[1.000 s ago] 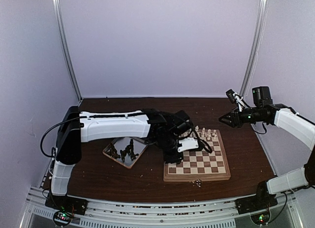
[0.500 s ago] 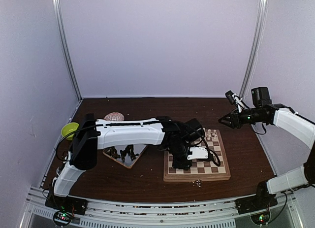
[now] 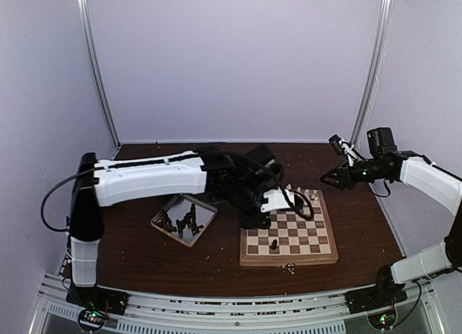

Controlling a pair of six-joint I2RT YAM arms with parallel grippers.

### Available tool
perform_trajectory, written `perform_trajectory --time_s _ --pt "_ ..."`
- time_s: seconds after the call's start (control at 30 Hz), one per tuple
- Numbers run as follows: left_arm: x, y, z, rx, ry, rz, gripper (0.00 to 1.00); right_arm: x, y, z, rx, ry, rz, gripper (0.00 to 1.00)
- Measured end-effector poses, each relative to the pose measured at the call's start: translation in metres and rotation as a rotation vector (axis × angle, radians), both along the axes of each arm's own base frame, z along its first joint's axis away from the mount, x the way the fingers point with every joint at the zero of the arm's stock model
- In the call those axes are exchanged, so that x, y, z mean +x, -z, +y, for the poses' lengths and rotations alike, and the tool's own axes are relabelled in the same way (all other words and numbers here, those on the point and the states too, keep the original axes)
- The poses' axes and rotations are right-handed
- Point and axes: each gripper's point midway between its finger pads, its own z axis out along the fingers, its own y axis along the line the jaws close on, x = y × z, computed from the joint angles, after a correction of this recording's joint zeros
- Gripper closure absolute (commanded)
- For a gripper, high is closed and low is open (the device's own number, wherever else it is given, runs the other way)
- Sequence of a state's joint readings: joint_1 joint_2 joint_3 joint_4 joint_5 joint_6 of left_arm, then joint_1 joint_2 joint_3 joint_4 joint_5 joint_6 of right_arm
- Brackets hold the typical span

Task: Set up the chess pieces on the board
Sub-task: Place the bishop on f8, then adjust the bishop at f8.

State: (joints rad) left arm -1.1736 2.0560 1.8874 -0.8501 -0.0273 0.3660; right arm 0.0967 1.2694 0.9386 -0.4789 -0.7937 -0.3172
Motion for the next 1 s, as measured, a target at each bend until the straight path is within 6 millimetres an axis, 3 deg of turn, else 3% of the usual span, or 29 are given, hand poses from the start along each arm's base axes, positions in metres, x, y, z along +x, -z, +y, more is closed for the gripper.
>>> perform_trajectory --time_s 0.13,0.2,0.27,0.37,0.43,0.57,0.73,1.0 --pt "0.050 -0.066 0.068 -0.118 -0.219 -0.183 0.26 -0.004 -0.001 0.005 -0.048 -0.027 -0.031 0.51" --pt "0.079 -0.083 0.109 -0.164 -0.358 -0.242 0.23 -0.012 0.000 0.016 -0.093 -0.072 -0.047 0.50" --pt "0.107 -0.087 0.150 -0.205 -0.508 -0.266 0.23 -0.021 -0.001 0.034 -0.139 -0.139 -0.073 0.50" --pt "0.139 -0.069 0.205 -0.230 -0.712 -0.239 0.25 -0.043 0.002 0.069 -0.219 -0.278 -0.117 0.50" --pt "0.152 -0.056 0.230 -0.230 -0.810 -0.219 0.25 -0.058 0.010 0.090 -0.287 -0.373 -0.133 0.49" --pt "0.156 -0.050 0.237 -0.255 -0.862 -0.202 0.26 -0.084 0.043 0.120 -0.425 -0.541 -0.113 0.50" --pt "0.152 -0.055 0.231 -0.292 -0.864 -0.185 0.26 -0.110 0.081 0.133 -0.543 -0.680 -0.036 0.50" --pt "0.148 -0.071 0.232 -0.340 -0.865 -0.187 0.26 -0.120 0.112 0.141 -0.615 -0.740 0.024 0.51"
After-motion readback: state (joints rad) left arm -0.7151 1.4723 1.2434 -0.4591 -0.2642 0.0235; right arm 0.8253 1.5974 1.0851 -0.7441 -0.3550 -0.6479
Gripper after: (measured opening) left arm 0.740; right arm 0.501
